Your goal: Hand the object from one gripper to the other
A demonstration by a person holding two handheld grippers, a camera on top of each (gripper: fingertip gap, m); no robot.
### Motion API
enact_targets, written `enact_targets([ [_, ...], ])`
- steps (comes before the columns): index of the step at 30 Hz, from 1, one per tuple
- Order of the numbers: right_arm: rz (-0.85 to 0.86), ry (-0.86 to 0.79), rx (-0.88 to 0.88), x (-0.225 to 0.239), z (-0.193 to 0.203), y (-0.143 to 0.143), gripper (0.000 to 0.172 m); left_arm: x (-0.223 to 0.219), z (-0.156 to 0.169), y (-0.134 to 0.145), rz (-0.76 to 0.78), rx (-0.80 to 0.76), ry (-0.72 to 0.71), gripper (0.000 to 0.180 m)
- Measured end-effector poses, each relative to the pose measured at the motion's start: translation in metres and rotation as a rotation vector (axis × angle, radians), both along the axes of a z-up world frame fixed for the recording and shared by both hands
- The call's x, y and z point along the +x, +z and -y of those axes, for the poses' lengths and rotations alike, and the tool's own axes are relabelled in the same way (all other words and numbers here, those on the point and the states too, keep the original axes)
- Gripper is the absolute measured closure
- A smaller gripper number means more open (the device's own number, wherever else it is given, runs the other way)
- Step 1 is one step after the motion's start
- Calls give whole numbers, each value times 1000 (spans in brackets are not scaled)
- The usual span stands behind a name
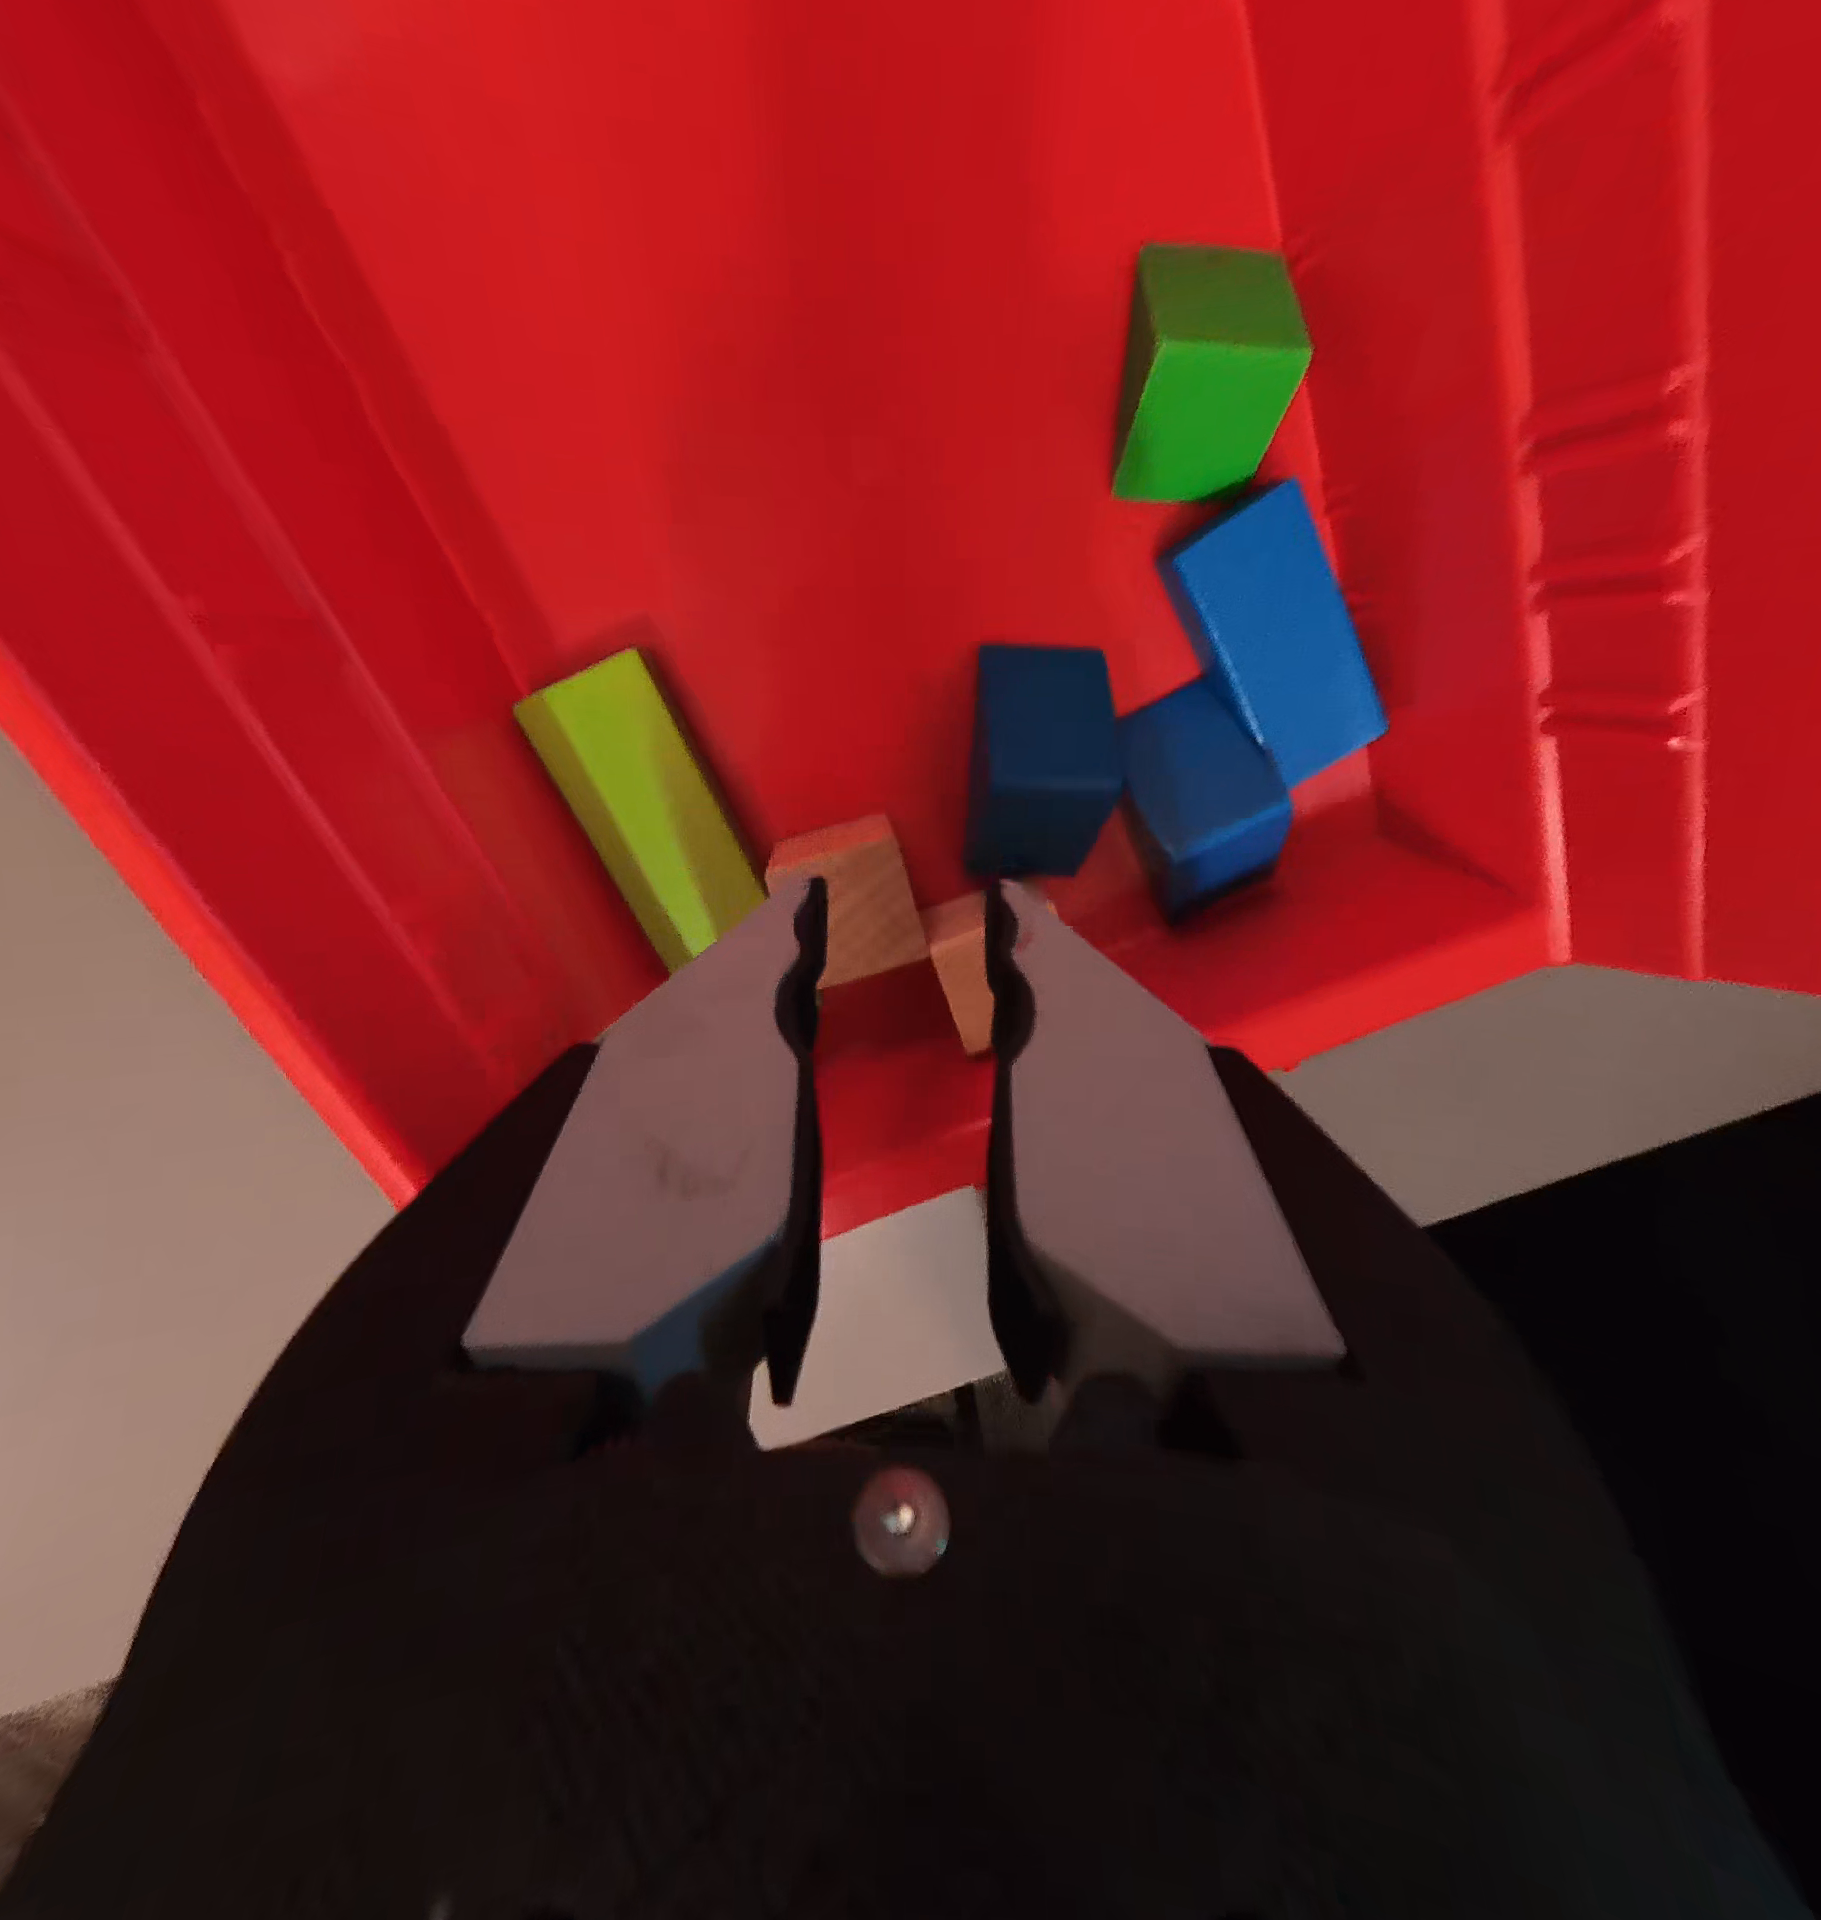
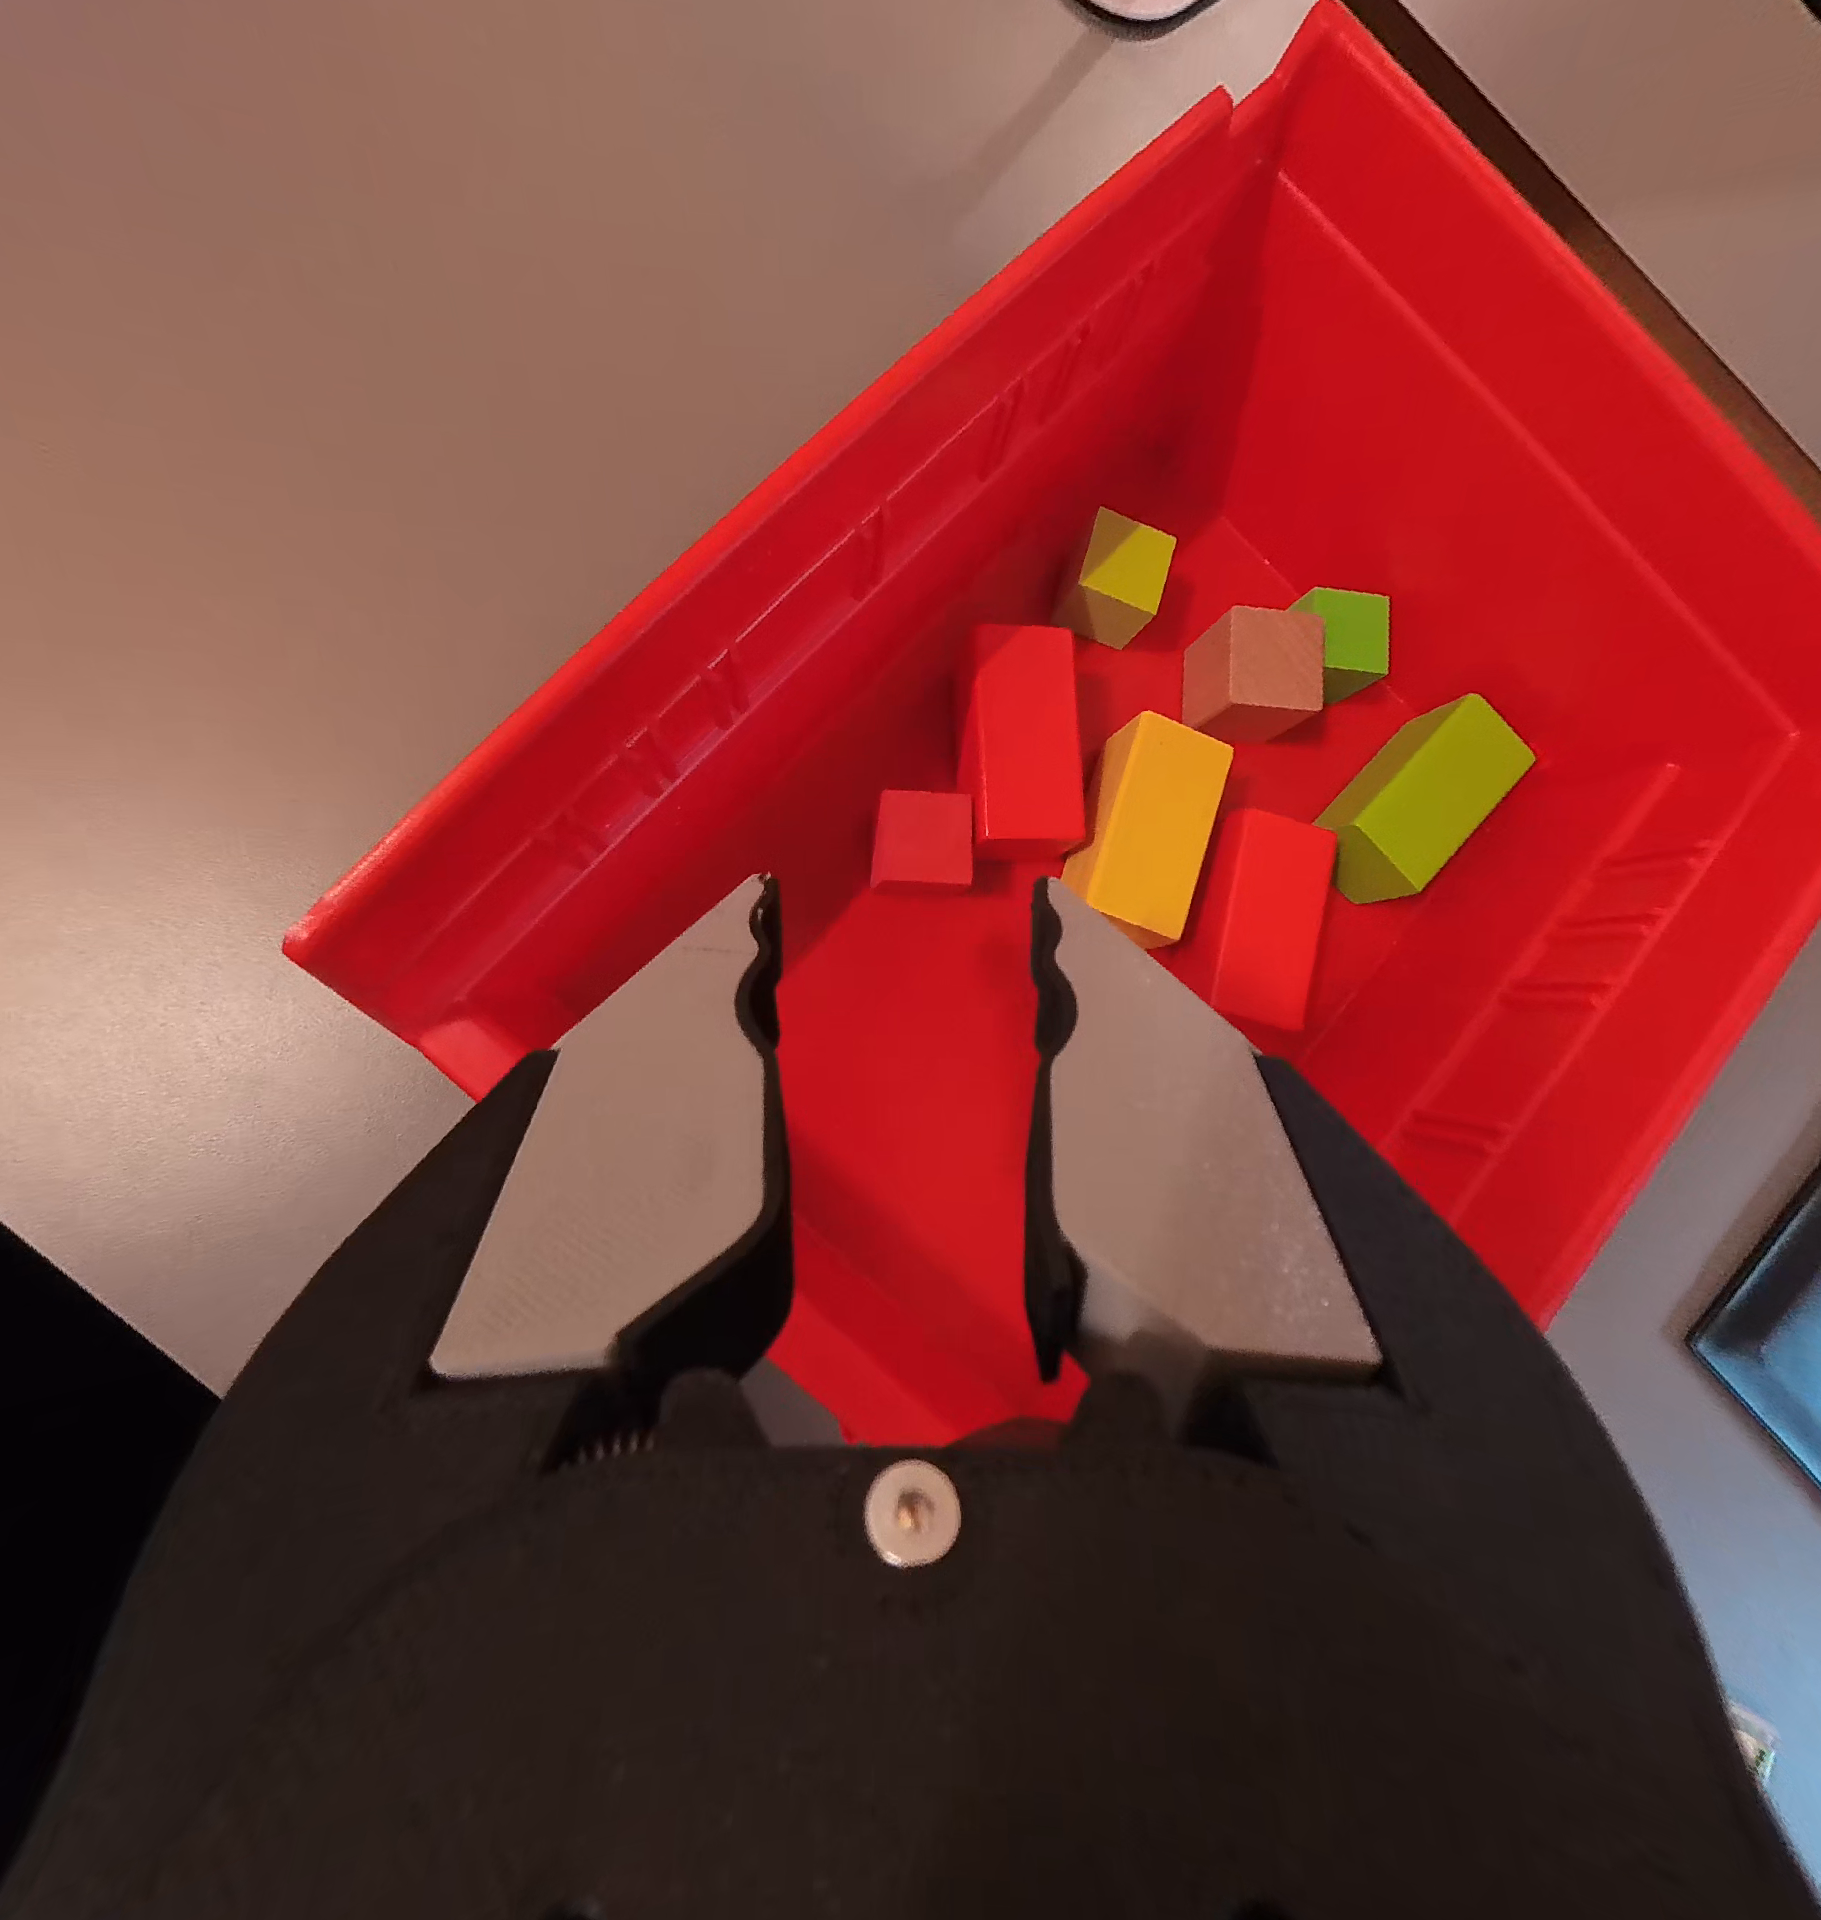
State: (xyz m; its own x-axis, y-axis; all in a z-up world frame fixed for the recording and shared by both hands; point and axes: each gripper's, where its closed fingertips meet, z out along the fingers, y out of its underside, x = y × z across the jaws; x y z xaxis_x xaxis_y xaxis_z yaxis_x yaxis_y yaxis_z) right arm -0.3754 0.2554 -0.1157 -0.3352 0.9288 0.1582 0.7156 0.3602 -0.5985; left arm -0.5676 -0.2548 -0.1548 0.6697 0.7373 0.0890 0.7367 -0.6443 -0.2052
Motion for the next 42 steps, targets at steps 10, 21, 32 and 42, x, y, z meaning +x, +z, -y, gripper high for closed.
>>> enact_targets([
  [10,-17,13,14,-2,7,4,126,0,13,-19,-12,-92,33,163],
  [21,-36,14,17,-4,9,8,125,4,8,-25,19,-62,62,149],
  [32,-44,12,18,-3,9,10,126,-4,1,-30,-85,-111,-27,151],
  [42,-259,90,-163,-30,53,53,126,0,-101,82,-661,465,-215,151],
])
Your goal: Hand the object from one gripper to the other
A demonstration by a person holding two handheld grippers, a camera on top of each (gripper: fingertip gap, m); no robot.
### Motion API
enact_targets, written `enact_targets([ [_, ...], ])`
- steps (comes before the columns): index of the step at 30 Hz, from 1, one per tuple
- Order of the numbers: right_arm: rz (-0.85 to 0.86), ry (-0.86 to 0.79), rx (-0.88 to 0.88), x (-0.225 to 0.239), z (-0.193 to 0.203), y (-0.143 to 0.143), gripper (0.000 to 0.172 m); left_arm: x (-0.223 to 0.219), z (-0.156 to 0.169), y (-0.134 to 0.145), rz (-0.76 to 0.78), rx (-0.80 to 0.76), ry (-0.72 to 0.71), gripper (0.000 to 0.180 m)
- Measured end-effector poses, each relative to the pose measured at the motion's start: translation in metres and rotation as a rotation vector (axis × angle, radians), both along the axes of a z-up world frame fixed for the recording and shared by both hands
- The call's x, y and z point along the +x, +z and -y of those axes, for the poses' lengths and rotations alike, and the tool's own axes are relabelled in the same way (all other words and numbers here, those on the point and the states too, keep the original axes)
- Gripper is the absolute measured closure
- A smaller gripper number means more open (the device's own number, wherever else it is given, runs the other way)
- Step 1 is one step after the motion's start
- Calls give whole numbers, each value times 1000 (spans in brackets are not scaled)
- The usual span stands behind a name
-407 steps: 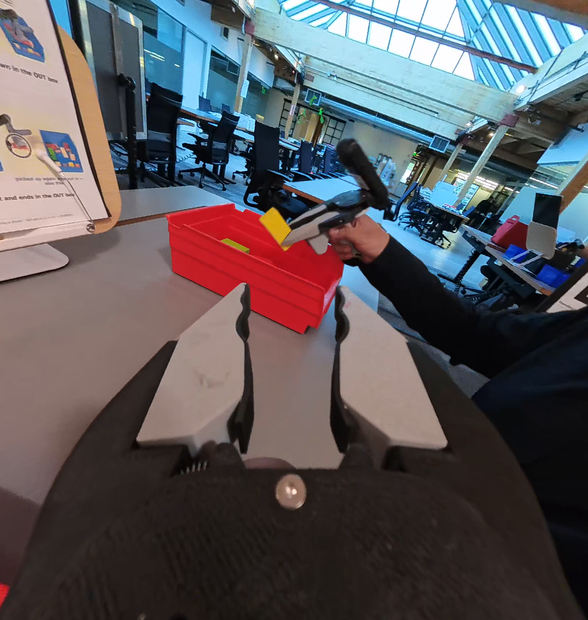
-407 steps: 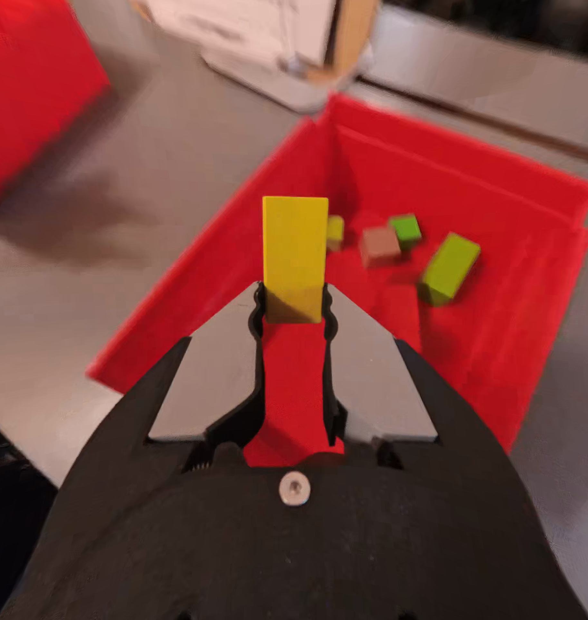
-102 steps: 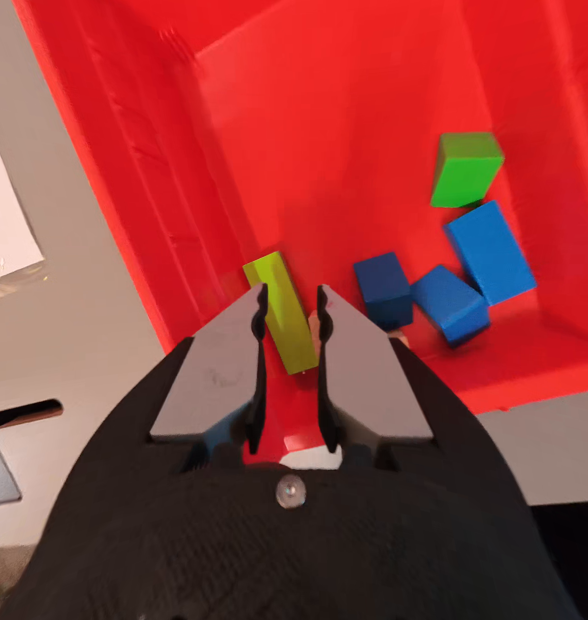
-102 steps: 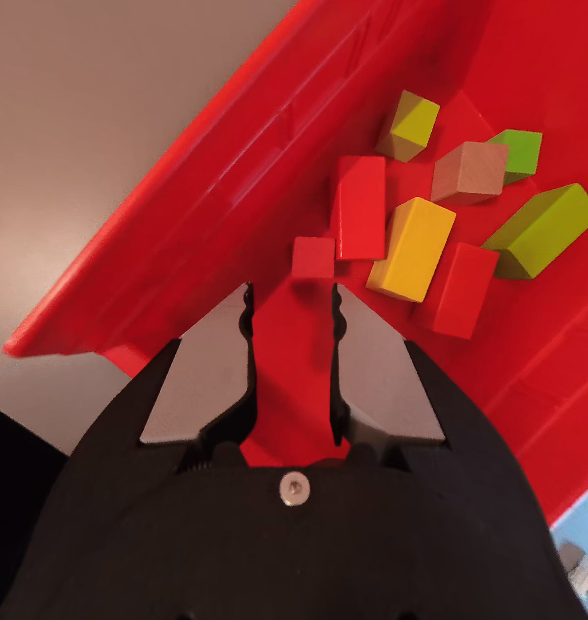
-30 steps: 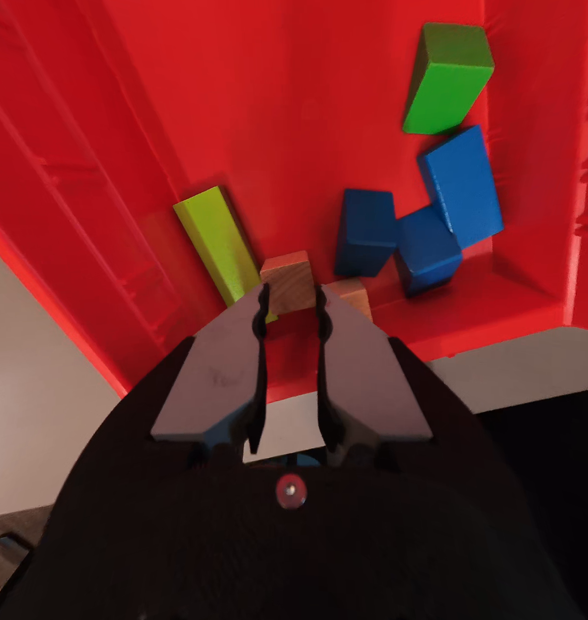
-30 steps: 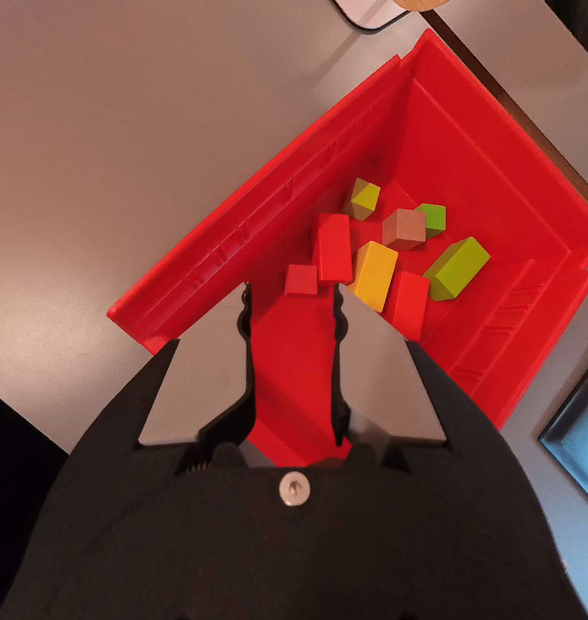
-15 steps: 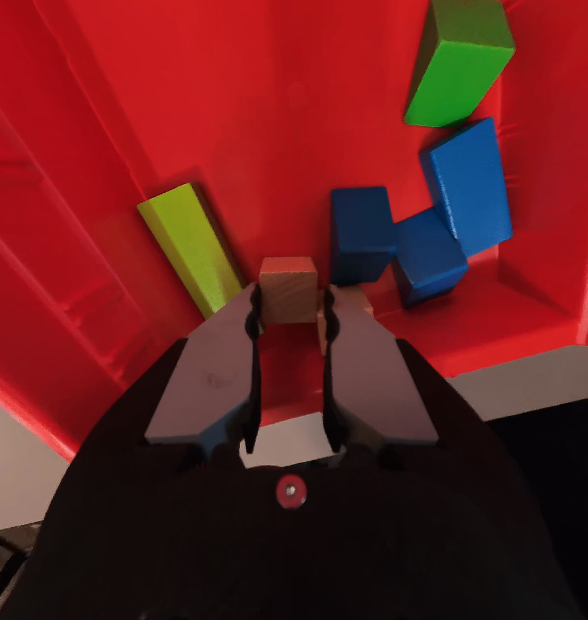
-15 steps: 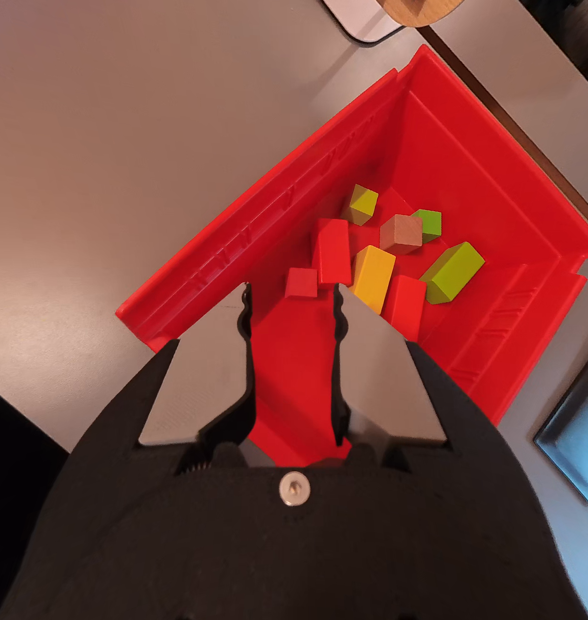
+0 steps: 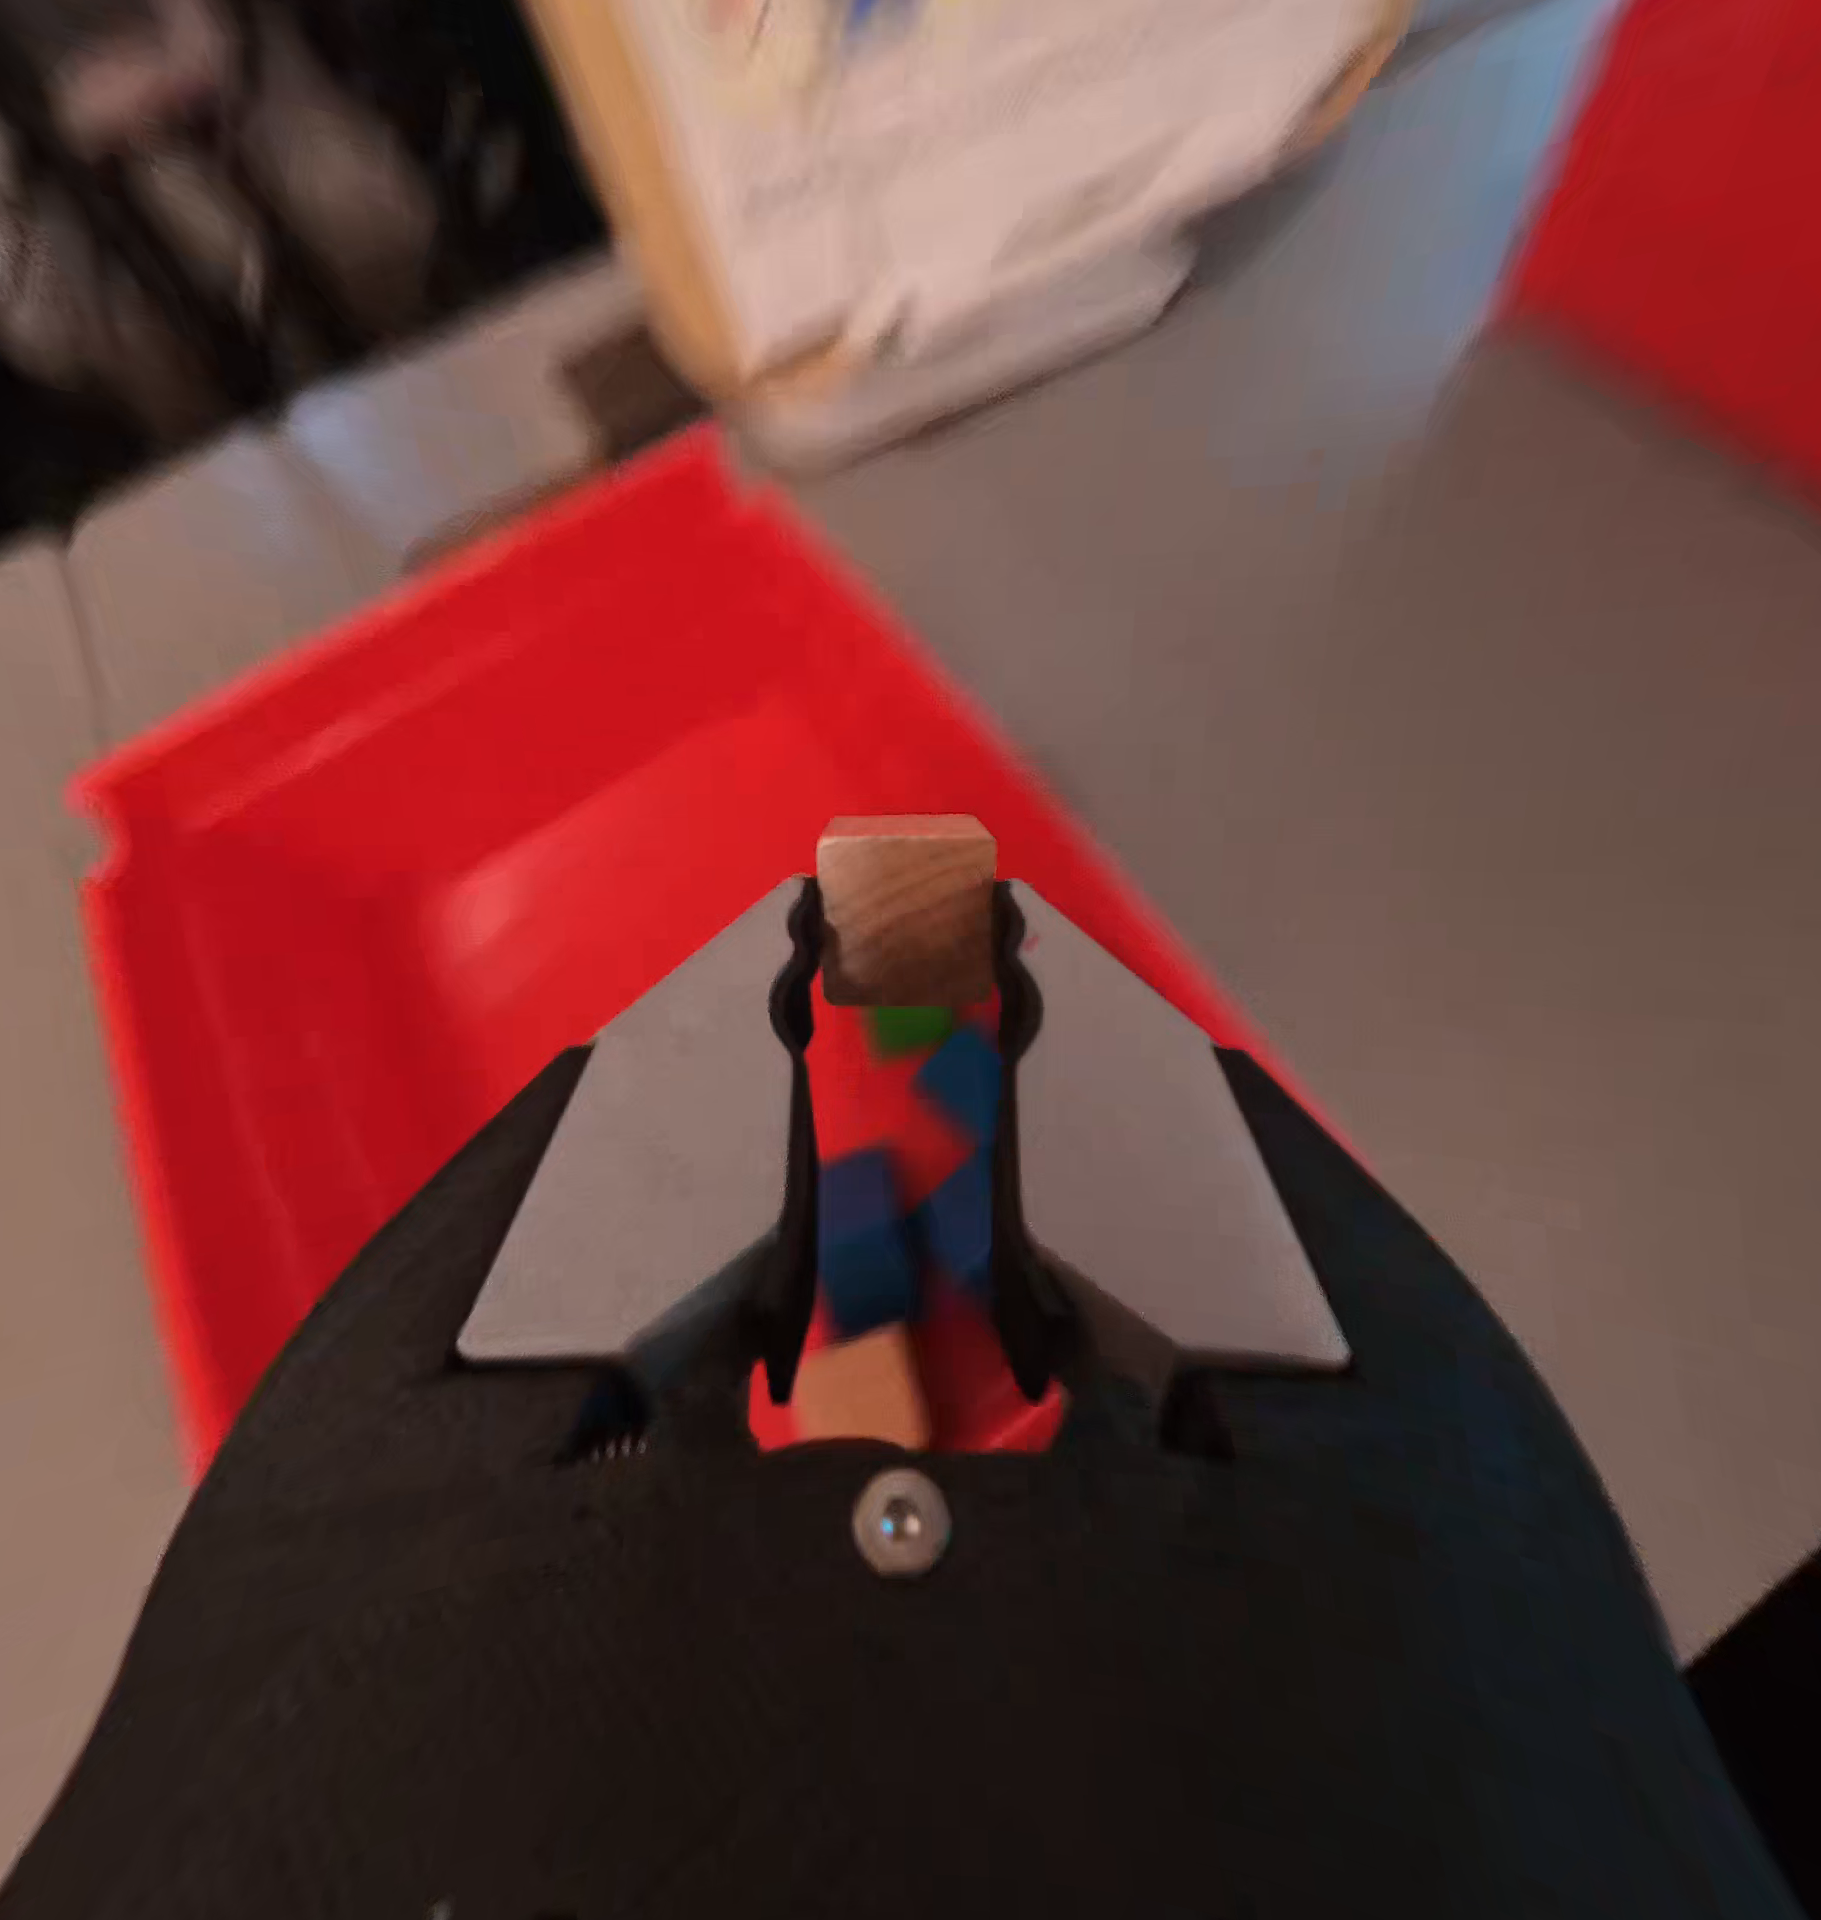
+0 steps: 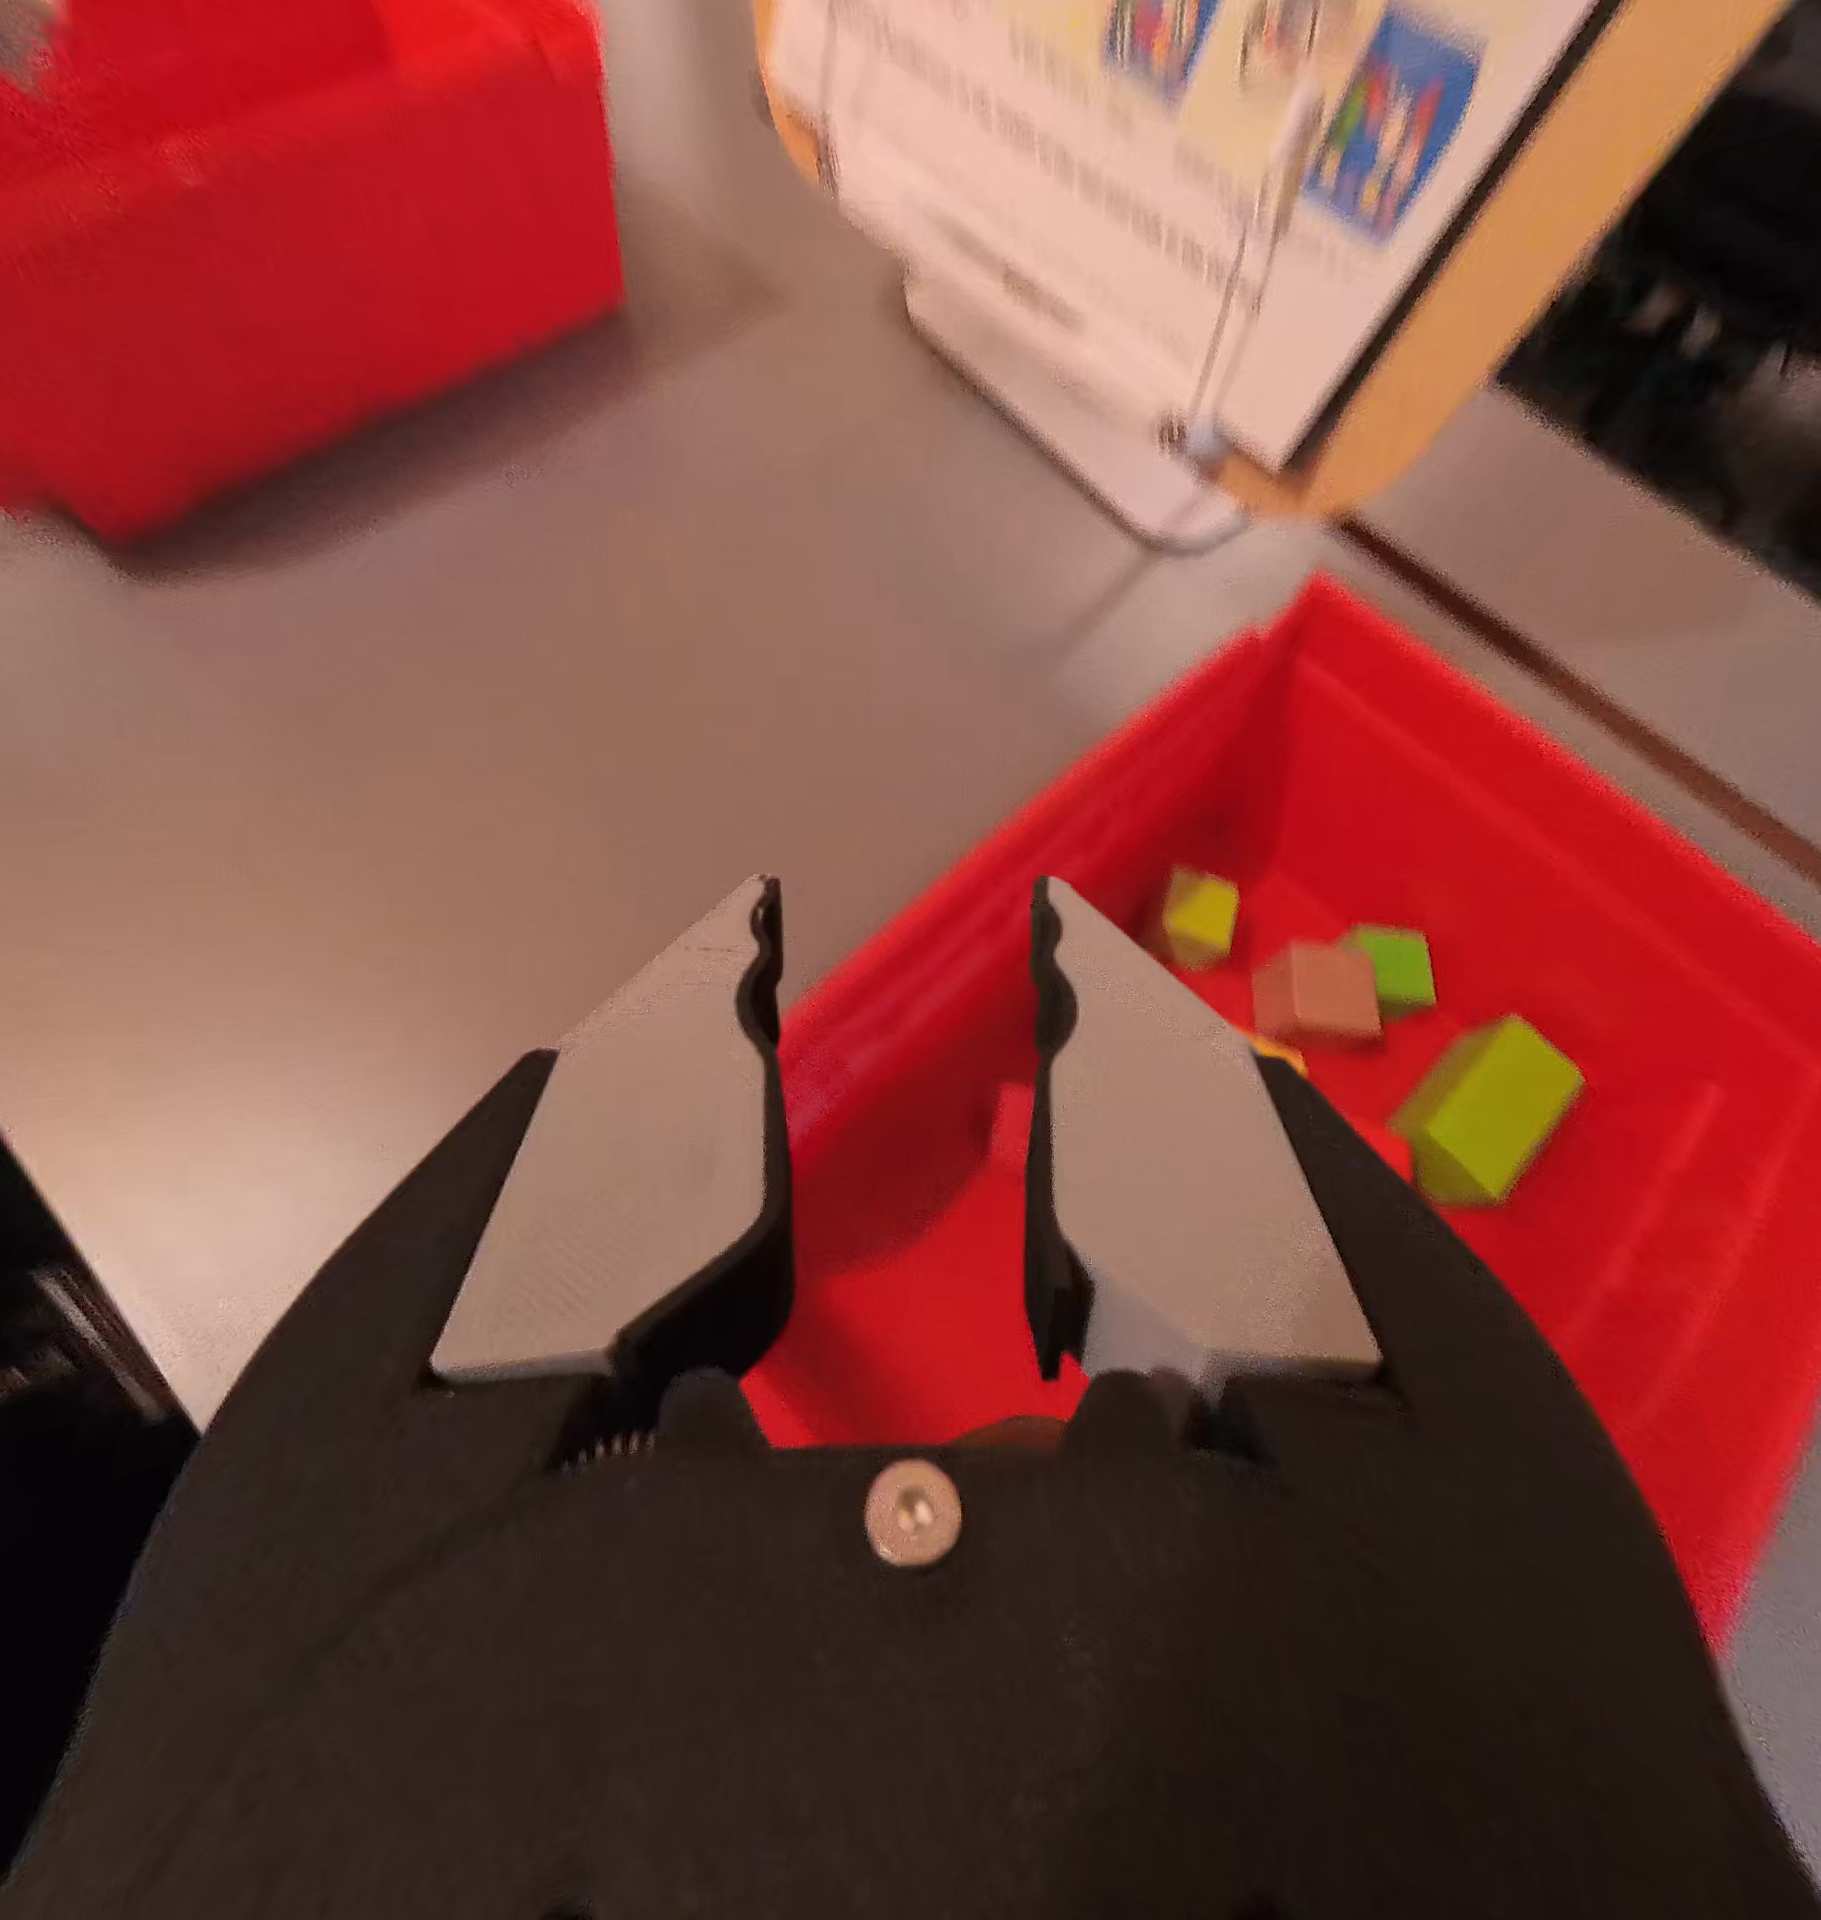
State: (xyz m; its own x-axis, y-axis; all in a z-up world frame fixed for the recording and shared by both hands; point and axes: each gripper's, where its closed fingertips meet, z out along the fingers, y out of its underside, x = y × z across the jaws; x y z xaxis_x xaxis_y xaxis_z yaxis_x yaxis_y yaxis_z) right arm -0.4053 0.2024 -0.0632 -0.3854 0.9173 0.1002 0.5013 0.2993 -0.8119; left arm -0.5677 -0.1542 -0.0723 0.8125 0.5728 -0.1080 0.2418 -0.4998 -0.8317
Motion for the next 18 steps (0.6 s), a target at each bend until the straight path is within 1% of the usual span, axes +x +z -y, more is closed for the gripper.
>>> enact_targets([
  [1,-57,33,-65,-3,14,13,126,15,-18,18,-41,111,-74,151],
  [3,-145,183,-226,1,54,40,120,49,-51,53,-86,318,-217,151],
  [5,-207,353,-369,14,93,62,113,89,-79,83,-91,502,-391,152],
  [7,-254,480,-469,27,123,79,109,122,-100,102,-54,645,-518,152],
  [9,-293,573,-539,36,145,90,107,150,-120,108,24,734,-641,152],
  [11,-314,647,-613,44,161,98,106,171,-137,109,81,794,-730,152],
  [12,-311,678,-648,48,167,100,107,177,-145,108,98,808,-750,152],
  [15,-284,700,-717,48,173,101,109,181,-163,100,134,800,-740,152],
  [18,-241,618,-741,31,165,90,117,178,-177,87,278,798,-698,152],
])
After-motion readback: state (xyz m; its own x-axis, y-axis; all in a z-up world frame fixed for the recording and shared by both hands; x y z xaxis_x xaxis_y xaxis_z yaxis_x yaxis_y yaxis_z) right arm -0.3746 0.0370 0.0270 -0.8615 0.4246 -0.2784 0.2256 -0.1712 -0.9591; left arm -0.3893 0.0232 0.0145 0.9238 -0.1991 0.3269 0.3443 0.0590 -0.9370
